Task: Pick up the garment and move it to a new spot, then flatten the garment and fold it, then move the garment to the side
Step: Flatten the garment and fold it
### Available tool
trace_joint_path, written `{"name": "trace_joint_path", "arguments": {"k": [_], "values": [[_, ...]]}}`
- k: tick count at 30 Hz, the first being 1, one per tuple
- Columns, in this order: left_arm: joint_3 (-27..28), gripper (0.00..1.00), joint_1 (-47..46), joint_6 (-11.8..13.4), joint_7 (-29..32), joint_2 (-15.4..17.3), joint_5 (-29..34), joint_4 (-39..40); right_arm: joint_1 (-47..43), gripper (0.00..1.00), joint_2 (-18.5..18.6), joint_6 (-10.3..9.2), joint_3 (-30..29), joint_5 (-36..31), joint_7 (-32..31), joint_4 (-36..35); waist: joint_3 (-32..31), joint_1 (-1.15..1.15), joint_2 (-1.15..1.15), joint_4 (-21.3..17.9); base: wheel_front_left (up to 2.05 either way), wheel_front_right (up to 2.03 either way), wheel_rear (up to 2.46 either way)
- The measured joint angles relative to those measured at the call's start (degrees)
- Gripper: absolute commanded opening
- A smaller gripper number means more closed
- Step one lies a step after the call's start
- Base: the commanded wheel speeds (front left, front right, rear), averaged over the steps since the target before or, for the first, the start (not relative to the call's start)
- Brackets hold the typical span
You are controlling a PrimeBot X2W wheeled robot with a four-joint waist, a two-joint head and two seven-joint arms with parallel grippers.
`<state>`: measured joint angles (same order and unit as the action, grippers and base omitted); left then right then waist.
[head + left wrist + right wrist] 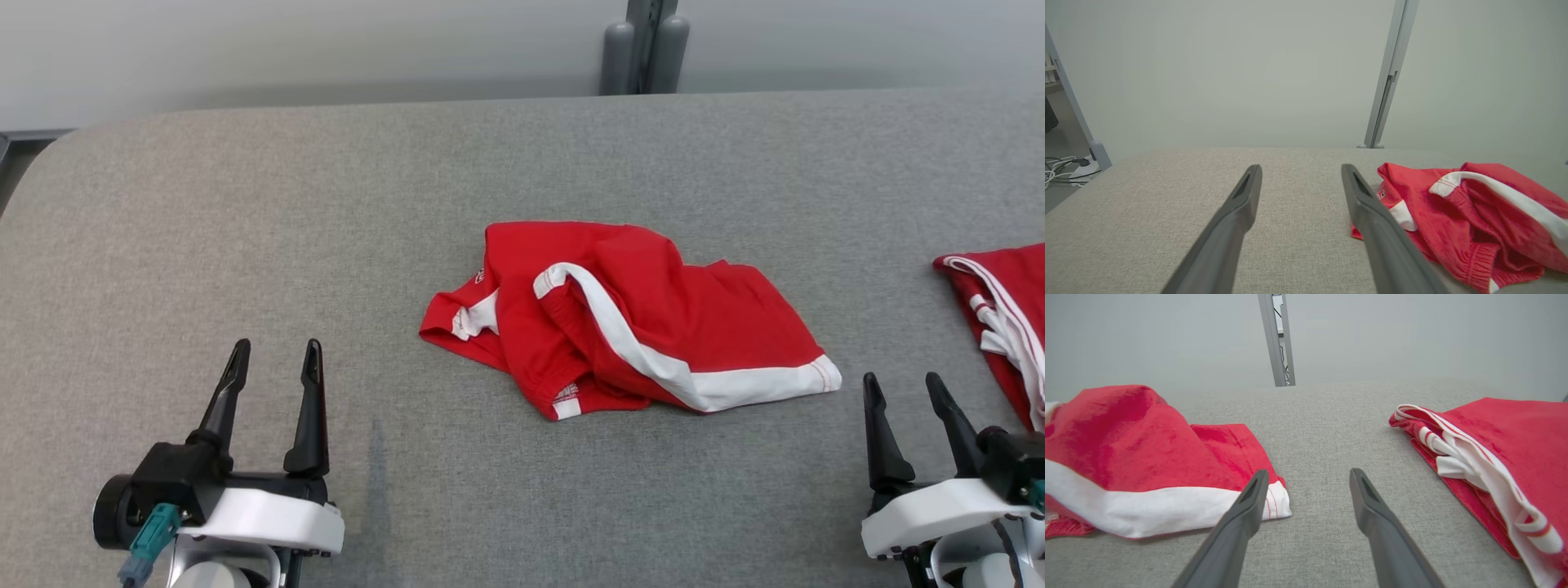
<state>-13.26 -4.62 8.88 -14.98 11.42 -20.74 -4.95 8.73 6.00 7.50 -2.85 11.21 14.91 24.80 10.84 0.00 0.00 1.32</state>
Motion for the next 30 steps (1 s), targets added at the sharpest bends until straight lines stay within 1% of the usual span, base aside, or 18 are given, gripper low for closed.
{"name": "trace_joint_path", "arguments": {"k": [6,10,15,18,22,30], "values": [[0.19,1.00,2.04,0.24,0.00,0.37,0.10,0.87,-3.24,1.00,-0.93,-0.01,0.64,-1.13,-0.33,-11.37,-2.21,0.00,0.00,-1.18,0.00,0.00,0.00],[-0.19,1.00,3.42,0.34,0.19,0.66,0.16,1.21,-4.83,1.00,-1.53,-0.01,1.94,-1.72,-2.70,-18.49,-3.75,0.00,0.00,-1.73,0.00,0.00,0.00],[-0.99,1.00,4.92,0.43,0.86,0.88,0.20,1.56,-8.33,1.00,-2.08,-0.01,2.63,-2.31,-6.09,-25.41,-5.49,0.00,0.00,-2.07,0.00,0.00,0.00],[-1.55,1.00,5.52,0.42,1.44,1.00,0.24,1.65,-10.50,1.00,-2.33,-0.01,2.60,-2.71,-7.78,-28.31,-6.07,0.00,0.00,-1.87,0.00,0.00,0.00],[-1.85,1.00,5.54,0.42,1.86,1.34,0.25,1.74,-12.16,1.00,-2.66,0.00,2.77,-2.75,-9.13,-30.42,-6.27,0.00,0.00,-1.62,0.00,0.00,0.00],[-2.25,1.00,5.53,0.31,2.11,1.48,0.08,1.70,-12.79,1.00,-2.91,-0.01,2.79,-2.74,-9.89,-31.63,-5.94,0.00,0.00,-1.41,0.00,0.00,0.00]]}}
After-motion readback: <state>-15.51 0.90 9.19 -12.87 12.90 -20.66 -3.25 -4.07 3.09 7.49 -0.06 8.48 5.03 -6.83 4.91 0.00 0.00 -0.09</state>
